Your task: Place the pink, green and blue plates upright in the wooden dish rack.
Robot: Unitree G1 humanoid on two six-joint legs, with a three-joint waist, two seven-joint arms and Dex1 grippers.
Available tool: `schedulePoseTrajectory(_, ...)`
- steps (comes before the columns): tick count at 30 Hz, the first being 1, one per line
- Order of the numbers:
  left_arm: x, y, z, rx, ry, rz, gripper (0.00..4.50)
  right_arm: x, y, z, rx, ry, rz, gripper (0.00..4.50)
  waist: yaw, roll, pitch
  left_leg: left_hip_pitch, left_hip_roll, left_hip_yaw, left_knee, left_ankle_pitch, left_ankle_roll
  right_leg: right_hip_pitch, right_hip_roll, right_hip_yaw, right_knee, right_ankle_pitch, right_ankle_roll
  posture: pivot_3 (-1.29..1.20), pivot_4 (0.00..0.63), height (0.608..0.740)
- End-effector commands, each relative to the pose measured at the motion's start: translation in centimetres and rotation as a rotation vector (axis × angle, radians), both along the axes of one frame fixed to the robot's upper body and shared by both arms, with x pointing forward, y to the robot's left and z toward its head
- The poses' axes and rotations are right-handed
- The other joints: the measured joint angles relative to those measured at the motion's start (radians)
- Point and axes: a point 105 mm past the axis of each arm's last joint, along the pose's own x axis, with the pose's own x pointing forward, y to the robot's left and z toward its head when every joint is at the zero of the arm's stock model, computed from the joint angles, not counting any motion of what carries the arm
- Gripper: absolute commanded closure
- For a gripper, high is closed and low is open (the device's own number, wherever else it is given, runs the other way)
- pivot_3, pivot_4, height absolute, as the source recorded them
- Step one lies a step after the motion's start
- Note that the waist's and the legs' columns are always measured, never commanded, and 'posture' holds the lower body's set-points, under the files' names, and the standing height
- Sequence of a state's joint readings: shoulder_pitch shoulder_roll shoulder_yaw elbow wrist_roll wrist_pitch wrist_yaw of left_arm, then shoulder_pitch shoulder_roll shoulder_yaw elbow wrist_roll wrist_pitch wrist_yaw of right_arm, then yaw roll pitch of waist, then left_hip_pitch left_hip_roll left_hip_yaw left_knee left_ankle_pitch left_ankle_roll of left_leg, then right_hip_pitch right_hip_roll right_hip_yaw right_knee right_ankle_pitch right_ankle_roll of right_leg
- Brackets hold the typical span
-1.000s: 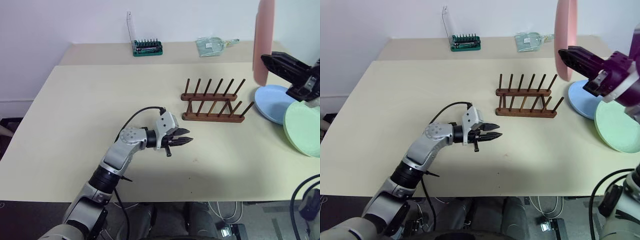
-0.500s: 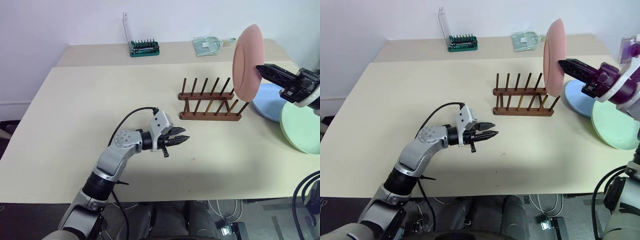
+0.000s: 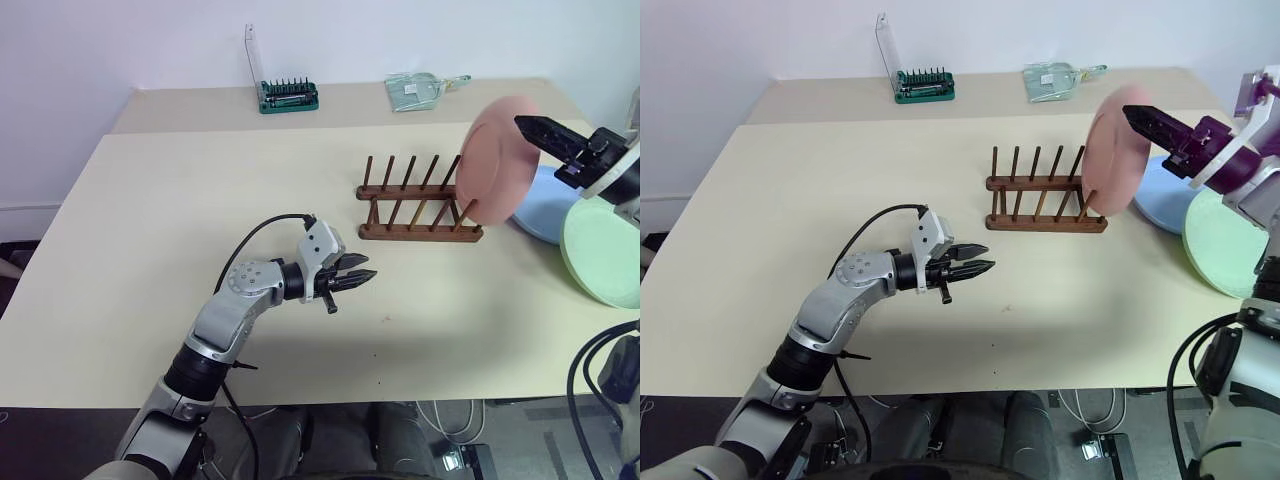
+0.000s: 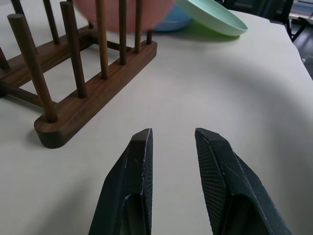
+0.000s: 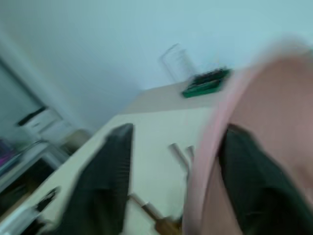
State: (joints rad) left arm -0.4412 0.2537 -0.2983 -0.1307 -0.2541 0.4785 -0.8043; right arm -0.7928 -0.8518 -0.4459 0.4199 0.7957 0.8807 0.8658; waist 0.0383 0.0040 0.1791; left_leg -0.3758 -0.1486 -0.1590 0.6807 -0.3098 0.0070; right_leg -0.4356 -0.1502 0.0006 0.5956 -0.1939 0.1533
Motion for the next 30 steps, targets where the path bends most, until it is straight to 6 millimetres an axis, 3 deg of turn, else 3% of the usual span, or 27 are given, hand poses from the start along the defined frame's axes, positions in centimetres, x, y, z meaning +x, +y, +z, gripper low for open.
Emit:
schedulePoseTrajectory(1,-0.5,-0.3,1.5,-0.03,-0.042,-0.025,3.14,-0.8,-0.7,2.8,-0.09,-0.134,-0.058,2.14,0.0,0.0,0.0,0.0,0.0,0.0,0.0,0.0,0.0,0.0,0.0,0.0,0.0,0.0,0.0,0.0,0.15,0.74)
schedulePoseTrajectory(6,-0.6,-0.3,1.5,-0.026,-0.051,-0.02,3.14,-3.9,-5.9,5.1,-0.295,-0.269,-0.365,2.14,0.009,0.0,0.0,-0.002,-0.001,-0.001,0.0,0.0,0.0,-0.001,0.0,0.0,-0.001,0.0,0.0,0.0,0.15,0.74)
schedulePoseTrajectory(8,-0.6,-0.3,1.6,-0.028,-0.051,-0.018,3.14,-5.1,-6.8,4.9,-0.359,-0.275,-0.415,2.14,0.005,0.001,0.0,-0.003,-0.001,-0.001,0.0,0.0,0.0,-0.002,0.0,0.0,-0.001,0.0,0.0,0.0,0.15,0.74)
schedulePoseTrajectory(10,-0.7,-0.4,1.6,-0.032,-0.044,-0.02,3.14,-6.3,-7.2,3.4,-0.472,-0.234,-0.458,1.61,0.002,0.001,-0.001,-0.003,-0.001,0.0,0.0,0.0,0.0,-0.003,0.0,0.0,0.0,0.0,0.0,0.0,0.15,0.74)
schedulePoseTrajectory(14,-1.1,-0.7,1.3,-0.023,-0.033,-0.055,3.14,-8.7,-5.7,-3.0,-0.691,-0.061,-0.388,0.08,-0.001,0.003,-0.002,0.0,0.001,0.001,0.0,0.0,0.0,-0.001,0.001,0.001,0.001,0.0,0.0,0.0,0.15,0.74)
schedulePoseTrajectory(18,-0.9,-1.0,1.4,-0.02,-0.038,-0.074,3.14,-9.5,-7.0,-9.9,-0.985,0.165,-0.401,0.08,0.0,0.007,-0.003,0.004,0.001,0.012,0.001,-0.004,0.007,0.001,0.001,0.01,0.001,0.001,0.003,0.0,0.15,0.74)
schedulePoseTrajectory(25,-1.2,-1.6,1.8,-0.027,-0.048,-0.104,3.14,-8.4,-9.5,-13.9,-1.203,0.251,-0.491,0.08,0.0,0.006,-0.003,0.006,0.001,0.018,0.001,-0.002,0.003,0.001,0.002,0.016,0.001,0.002,0.005,0.0,0.15,0.74)
schedulePoseTrajectory(28,-1.5,-1.6,1.8,-0.027,-0.053,-0.112,3.14,-7.3,-10.9,-14.8,-1.305,0.244,-0.556,0.89,0.0,0.005,-0.002,0.006,0.001,0.018,0.001,-0.002,0.004,0.001,0.002,0.016,0.0,0.002,0.005,0.0,0.15,0.74)
schedulePoseTrajectory(30,-1.6,-1.6,1.8,-0.027,-0.052,-0.11,3.14,-7.0,-11.1,-15.1,-1.309,0.241,-0.559,1.82,0.002,0.006,-0.002,0.006,0.001,0.018,0.001,-0.002,0.004,0.0,0.002,0.016,0.0,0.002,0.005,0.0,0.15,0.74)
